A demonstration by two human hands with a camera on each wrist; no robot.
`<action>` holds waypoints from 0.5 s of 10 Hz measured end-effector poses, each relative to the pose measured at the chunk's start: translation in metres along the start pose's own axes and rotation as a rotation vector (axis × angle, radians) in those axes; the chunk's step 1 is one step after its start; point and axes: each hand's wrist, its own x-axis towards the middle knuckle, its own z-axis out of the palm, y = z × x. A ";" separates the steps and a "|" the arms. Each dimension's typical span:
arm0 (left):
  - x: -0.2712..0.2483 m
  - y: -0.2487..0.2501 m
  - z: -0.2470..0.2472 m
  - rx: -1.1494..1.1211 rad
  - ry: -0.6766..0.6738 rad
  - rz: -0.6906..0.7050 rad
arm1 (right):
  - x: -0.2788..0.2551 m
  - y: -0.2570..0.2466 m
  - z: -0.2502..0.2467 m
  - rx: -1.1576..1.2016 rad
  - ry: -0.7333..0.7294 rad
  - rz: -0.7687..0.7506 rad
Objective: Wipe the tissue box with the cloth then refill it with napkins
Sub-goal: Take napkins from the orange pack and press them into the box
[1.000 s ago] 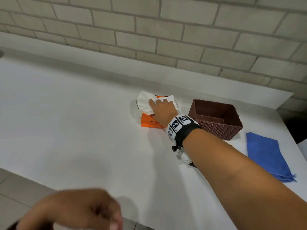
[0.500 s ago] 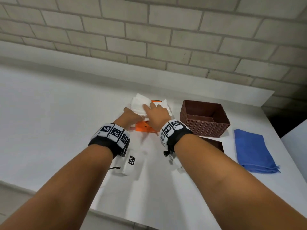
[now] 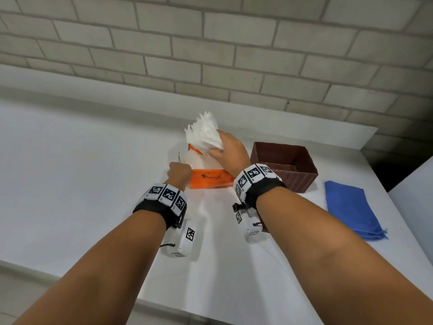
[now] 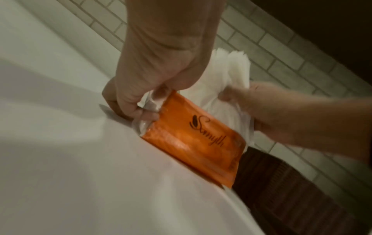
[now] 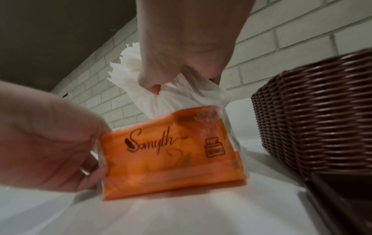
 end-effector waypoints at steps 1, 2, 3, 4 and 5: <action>-0.003 0.003 0.002 0.137 0.076 0.024 | -0.001 -0.003 -0.010 0.144 0.069 0.017; -0.022 0.014 0.001 0.242 0.120 -0.017 | -0.002 -0.007 -0.026 0.283 0.138 0.049; -0.043 0.024 -0.001 0.455 0.242 0.266 | -0.001 -0.008 -0.046 0.440 0.205 0.107; -0.063 0.040 0.004 0.352 0.208 0.727 | 0.002 -0.006 -0.066 0.702 0.295 0.198; -0.080 0.062 0.022 0.016 -0.193 0.582 | 0.006 -0.001 -0.079 1.048 0.335 0.328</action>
